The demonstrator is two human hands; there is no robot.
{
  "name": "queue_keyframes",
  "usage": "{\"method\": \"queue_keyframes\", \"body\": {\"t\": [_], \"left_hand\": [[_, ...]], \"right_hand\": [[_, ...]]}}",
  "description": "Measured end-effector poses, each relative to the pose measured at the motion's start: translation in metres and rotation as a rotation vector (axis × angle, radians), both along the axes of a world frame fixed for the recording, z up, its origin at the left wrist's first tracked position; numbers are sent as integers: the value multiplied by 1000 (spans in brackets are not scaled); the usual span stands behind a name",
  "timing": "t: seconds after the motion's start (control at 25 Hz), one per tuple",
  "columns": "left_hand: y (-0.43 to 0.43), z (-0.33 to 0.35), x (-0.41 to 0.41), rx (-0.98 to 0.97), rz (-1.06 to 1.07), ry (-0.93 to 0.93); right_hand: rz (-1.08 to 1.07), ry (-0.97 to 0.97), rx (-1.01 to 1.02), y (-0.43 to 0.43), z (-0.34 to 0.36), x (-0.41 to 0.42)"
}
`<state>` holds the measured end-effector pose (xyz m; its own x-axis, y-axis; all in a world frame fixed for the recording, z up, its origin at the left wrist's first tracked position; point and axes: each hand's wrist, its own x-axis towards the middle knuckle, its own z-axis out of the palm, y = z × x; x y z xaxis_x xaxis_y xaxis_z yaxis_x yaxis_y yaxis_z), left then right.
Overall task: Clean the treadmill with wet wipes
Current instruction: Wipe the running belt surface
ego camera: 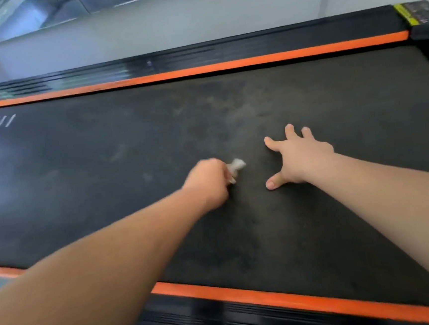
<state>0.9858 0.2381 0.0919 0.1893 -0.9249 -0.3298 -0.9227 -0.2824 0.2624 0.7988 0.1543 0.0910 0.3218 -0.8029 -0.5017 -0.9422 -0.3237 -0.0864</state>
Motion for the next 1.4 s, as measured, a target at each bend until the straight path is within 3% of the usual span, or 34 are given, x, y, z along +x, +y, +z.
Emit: {"method": "queue_keyframes", "body": {"t": [0.12, 0.32, 0.48, 0.68, 0.92, 1.12, 1.32, 1.4], "left_hand": [[-15, -2, 16, -36, 144, -26], [-1, -11, -6, 79, -288, 168], [-24, -12, 1, -49, -102, 90], [17, -4, -52, 222, -552, 132], [26, -20, -27, 15, -146, 52], [77, -14, -72, 120, -351, 154], [82, -18, -44, -97, 38, 78], [99, -19, -73, -51, -75, 76]], "right_hand": [[32, 49, 5, 1, -2, -1], [46, 141, 49, -7, -6, -2], [-4, 124, 66, -6, -7, -3], [-36, 126, 75, -5, -7, -8], [-66, 52, 42, 1, -6, -2], [-53, -143, -214, 50, -24, -24], [-20, -58, -58, 82, -10, -47], [-28, 14, -2, 92, -2, -54]]}}
